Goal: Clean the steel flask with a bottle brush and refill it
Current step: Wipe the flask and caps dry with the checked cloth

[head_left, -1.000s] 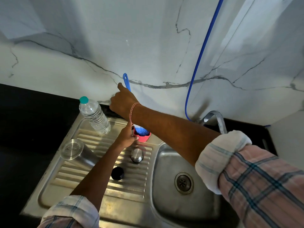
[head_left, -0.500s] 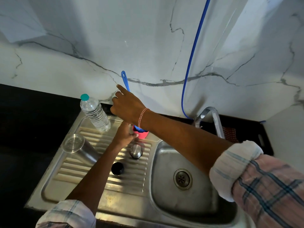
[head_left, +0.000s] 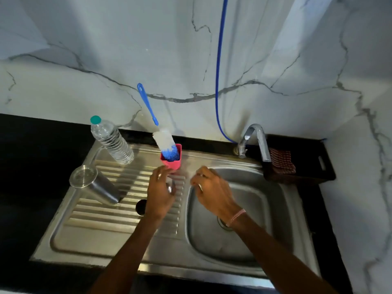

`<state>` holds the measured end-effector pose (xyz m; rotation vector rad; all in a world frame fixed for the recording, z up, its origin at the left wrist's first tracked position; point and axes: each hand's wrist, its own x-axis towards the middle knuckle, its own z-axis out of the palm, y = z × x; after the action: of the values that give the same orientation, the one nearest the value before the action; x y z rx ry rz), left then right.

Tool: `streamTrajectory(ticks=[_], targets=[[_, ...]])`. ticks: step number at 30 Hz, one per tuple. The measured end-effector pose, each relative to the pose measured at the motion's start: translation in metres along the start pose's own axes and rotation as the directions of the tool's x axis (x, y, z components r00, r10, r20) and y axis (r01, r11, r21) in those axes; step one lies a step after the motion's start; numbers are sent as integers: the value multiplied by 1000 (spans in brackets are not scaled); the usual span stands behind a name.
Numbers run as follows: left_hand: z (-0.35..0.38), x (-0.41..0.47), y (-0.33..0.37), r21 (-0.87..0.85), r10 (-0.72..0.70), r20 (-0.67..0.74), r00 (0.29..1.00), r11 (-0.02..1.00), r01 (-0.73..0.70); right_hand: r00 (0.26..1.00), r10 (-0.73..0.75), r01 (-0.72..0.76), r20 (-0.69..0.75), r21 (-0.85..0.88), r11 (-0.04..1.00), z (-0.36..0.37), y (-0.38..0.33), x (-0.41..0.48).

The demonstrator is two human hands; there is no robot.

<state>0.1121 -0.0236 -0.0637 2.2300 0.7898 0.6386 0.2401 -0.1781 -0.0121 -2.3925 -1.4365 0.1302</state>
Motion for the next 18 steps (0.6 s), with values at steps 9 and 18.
streamTrajectory(ticks=[9,18], targets=[[58,-9,43,156,78,382,921,977,-147,892,449,-452,53,78,888,-17,109,-92],[147,33,117,184,268,537,800,888,-421,755,578,-569,-308,131,812,-61,227,-79]])
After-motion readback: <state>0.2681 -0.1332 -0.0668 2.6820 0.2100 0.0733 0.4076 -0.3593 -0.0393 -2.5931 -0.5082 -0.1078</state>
